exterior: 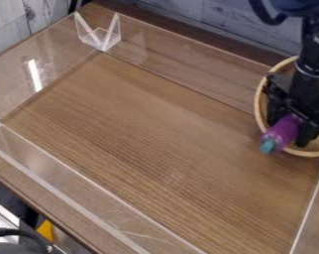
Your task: Remove the purple eggplant from inside the brown bowl and put it on the table
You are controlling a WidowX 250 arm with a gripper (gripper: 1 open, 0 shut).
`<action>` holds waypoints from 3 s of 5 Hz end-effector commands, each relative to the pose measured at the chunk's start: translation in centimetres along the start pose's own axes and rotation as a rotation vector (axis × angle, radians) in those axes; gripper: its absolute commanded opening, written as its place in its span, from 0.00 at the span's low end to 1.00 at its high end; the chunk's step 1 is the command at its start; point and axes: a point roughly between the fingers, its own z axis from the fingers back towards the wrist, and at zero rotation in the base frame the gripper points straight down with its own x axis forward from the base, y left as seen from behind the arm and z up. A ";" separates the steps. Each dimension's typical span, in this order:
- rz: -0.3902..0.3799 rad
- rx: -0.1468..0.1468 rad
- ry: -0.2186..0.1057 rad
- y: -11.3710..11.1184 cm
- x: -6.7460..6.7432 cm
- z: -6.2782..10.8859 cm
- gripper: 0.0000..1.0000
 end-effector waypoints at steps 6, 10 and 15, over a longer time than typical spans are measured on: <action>0.142 0.012 -0.140 1.7 0.1 6.2 0.00; 0.242 0.027 -0.146 2.4 -0.3 6.9 0.00; 0.343 0.043 -0.153 3.1 -0.8 7.4 0.00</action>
